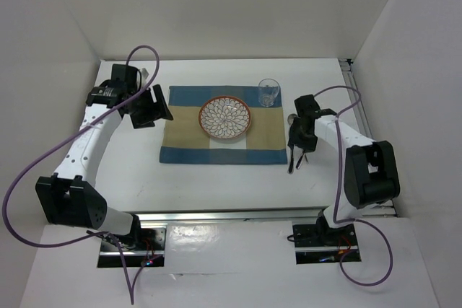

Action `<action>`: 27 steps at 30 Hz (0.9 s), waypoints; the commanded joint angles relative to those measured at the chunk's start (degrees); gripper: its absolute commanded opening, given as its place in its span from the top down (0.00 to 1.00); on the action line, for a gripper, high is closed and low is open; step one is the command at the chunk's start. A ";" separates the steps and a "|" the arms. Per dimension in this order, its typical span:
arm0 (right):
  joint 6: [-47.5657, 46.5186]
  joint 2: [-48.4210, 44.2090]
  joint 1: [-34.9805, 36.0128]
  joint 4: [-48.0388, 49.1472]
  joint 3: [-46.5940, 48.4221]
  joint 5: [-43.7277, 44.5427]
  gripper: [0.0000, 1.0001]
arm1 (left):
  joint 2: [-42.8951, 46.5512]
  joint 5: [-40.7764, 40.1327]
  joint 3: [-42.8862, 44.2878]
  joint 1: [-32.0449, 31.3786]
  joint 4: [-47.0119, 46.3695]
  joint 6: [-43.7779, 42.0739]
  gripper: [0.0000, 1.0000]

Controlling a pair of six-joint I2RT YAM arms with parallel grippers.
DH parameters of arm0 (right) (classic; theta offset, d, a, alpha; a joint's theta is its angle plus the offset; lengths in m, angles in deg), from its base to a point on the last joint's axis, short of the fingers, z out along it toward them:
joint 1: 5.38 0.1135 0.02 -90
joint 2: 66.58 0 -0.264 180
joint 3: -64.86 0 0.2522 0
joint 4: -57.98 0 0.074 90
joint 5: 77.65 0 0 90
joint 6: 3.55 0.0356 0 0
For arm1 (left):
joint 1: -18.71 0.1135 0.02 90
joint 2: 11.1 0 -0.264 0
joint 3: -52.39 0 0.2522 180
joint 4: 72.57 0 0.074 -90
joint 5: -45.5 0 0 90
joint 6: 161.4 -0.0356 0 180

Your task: Set the dinner table for one person

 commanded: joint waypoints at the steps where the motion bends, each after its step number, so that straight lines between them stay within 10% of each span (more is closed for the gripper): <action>1: -2.60 2.08 1.12 6.35 0.71 -2.31 0.46 | 0.15 0.26 -0.13 -0.38 -0.14 0.24 0.19; 11: -4.36 9.91 1.12 8.64 3.34 -1.53 0.48 | 0.60 -0.26 -2.24 -0.91 -0.84 1.30 0.19; 22: -4.89 11.24 1.12 9.26 4.40 -2.41 0.88 | 0.06 -0.79 -2.24 -0.91 -0.84 0.78 0.19; 27: -4.89 7.63 1.12 4.61 8.25 -0.48 0.91 | 0.06 -0.17 -2.77 -2.05 -1.45 0.25 0.19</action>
